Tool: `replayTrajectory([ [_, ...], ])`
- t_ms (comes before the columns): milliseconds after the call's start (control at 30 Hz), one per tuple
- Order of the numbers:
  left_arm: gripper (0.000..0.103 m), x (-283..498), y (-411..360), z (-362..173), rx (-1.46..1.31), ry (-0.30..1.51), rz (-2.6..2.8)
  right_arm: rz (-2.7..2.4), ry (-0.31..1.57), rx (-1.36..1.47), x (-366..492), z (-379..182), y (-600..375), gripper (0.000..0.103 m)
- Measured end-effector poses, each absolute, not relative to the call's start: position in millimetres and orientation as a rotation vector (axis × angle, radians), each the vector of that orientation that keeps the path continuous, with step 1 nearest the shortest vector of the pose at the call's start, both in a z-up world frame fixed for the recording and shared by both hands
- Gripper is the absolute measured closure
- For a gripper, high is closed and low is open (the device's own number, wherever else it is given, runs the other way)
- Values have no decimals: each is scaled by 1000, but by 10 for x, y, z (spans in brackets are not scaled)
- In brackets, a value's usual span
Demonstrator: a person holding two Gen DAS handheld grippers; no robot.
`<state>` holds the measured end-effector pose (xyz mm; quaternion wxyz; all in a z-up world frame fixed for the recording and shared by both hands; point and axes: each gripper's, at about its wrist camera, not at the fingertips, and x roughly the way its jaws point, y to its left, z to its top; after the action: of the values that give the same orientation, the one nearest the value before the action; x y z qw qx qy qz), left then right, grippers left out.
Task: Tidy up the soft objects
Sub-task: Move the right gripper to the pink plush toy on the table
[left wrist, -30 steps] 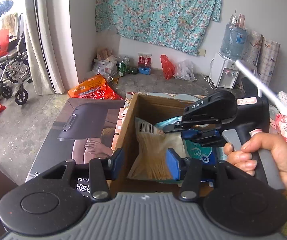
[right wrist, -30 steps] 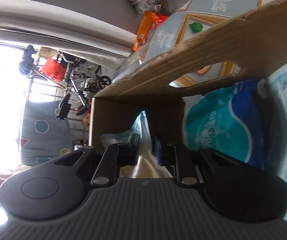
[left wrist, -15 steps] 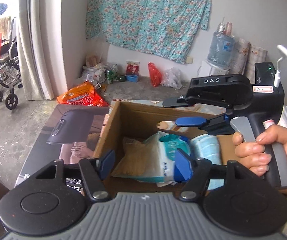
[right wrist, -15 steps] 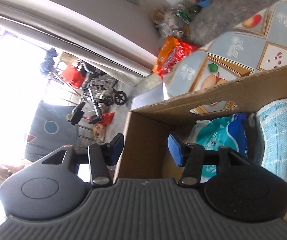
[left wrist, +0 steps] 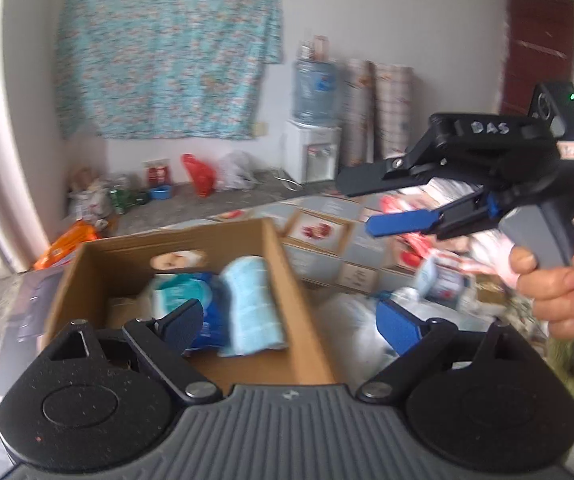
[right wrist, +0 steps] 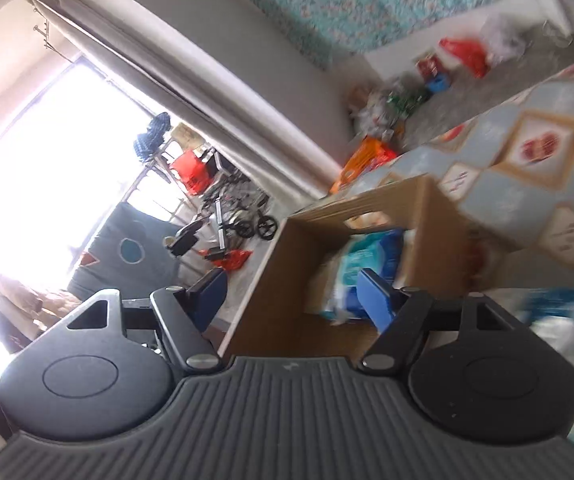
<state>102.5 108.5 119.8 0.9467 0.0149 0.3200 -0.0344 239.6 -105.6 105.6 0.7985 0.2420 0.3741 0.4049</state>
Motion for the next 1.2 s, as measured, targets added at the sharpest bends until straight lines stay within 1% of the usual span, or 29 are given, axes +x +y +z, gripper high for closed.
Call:
replayTrajectory([
  [133,9,1084,601,1116,53,663,-153,741,730,452,2128,1102,-1896,25],
  [333,8,1135,2,956,-9,641,-245,566,676,405,1766,948,-2950,23],
  [533,8,1330,-572,793,-15,625,-315,471,631,373,1629,810,-3443,22],
  [700,10,1644,-988,621,34,627,-334,405,600,345,1845,739,-3717,22],
  [733,12,1710,-1055,572,38,634,-338,394,608,336,1931,705,-3758,22],
  [800,22,1824,-1169,469,28,654,-353,359,624,343,2142,622,-3863,22],
  [833,26,1885,-1211,413,18,667,-361,334,638,340,2277,573,-3901,22],
  [900,41,1972,-1282,296,-6,701,-374,293,652,343,2507,481,-4009,22],
  [1033,49,2049,-1319,162,-28,716,-373,269,725,369,3004,243,-4149,22],
  [1100,60,2082,-1313,119,-29,718,-366,275,777,374,3206,95,-4157,22],
  [1200,62,2104,-1271,75,-34,732,-374,325,841,405,3317,-69,-4104,22],
])
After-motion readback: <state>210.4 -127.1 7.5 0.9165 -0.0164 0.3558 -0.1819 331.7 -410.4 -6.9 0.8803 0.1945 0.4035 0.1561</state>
